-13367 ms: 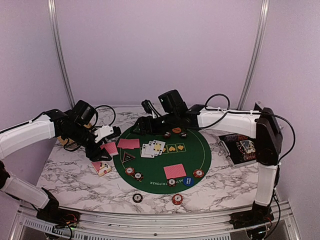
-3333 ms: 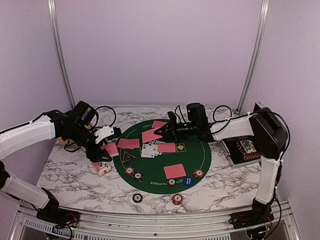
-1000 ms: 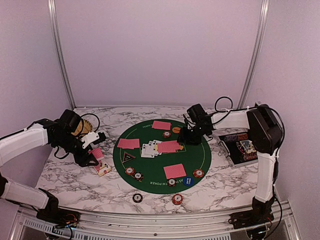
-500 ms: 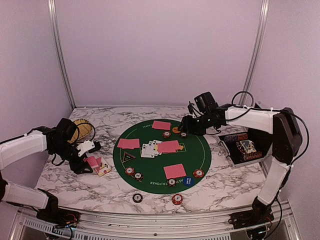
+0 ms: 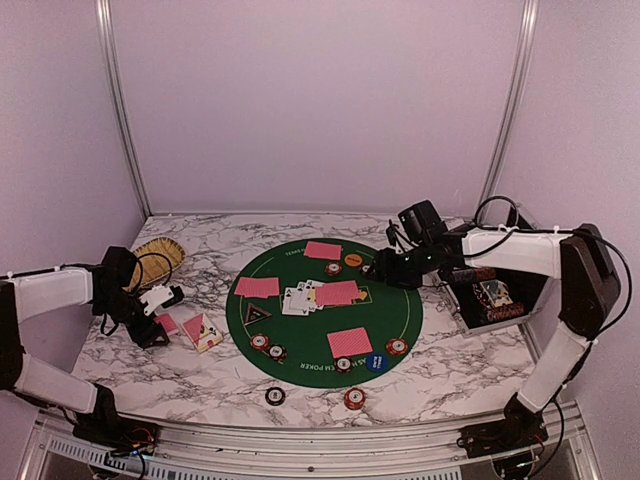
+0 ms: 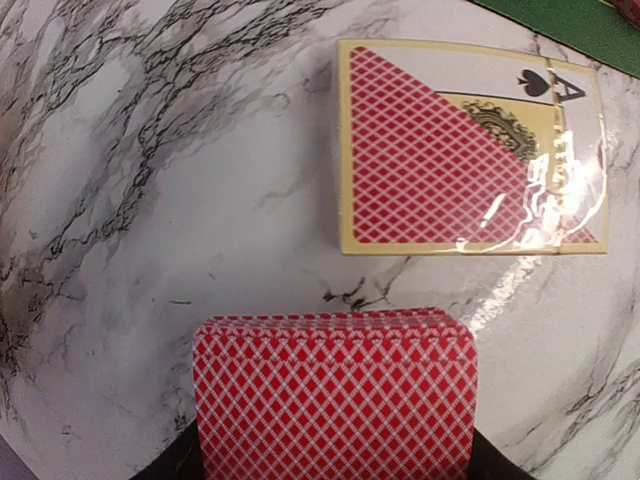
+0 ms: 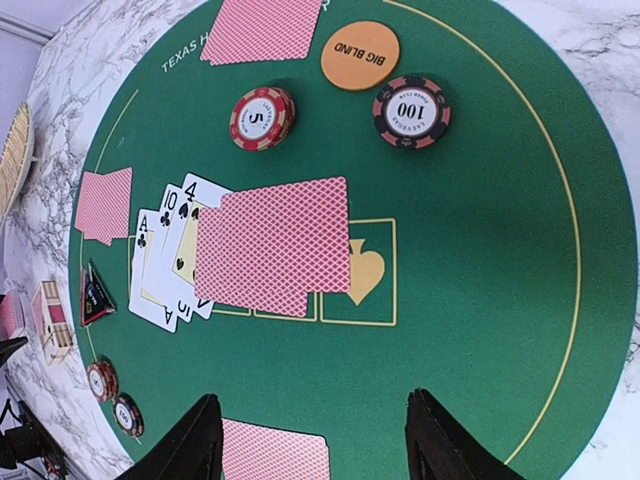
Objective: Distribute texas hold em gaming equipment
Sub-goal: Place the face-down deck piles at the center of the board.
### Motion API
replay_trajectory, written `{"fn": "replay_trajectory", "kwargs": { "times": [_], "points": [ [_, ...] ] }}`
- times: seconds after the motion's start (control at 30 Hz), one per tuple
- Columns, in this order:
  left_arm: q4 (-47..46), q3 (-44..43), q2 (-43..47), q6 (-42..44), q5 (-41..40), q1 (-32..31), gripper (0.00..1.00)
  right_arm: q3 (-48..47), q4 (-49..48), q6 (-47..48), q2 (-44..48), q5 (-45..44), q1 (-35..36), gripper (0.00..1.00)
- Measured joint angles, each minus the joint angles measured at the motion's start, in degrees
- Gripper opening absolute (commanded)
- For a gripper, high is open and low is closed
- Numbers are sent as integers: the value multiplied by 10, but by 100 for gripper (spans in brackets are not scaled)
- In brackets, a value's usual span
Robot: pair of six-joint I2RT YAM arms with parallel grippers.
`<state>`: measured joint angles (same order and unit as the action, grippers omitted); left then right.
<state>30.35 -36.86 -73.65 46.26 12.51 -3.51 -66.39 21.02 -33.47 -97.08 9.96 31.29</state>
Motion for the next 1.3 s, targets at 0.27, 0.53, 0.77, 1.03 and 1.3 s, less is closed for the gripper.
{"fn": "replay_trajectory", "kwargs": {
  "times": [0.27, 0.53, 0.77, 1.03, 1.3],
  "points": [
    [-84, -3, -70, -56, -26, 21, 0, 23, -11, -10, 35, 0, 0, 61],
    [-143, -43, -131, -128, -34, 21, 0, 56, -17, -22, 57, 0, -1, 61],
    [-163, -66, -161, -152, -50, 5, 0, 69, -20, -28, 71, -1, -4, 61],
    [-164, -83, -176, -159, -49, -19, 2, 84, -26, -32, 77, -1, -7, 61],
    [-168, -102, -190, -167, -43, -42, 4, 89, -26, -36, 85, -2, -7, 61]
  ]
}}
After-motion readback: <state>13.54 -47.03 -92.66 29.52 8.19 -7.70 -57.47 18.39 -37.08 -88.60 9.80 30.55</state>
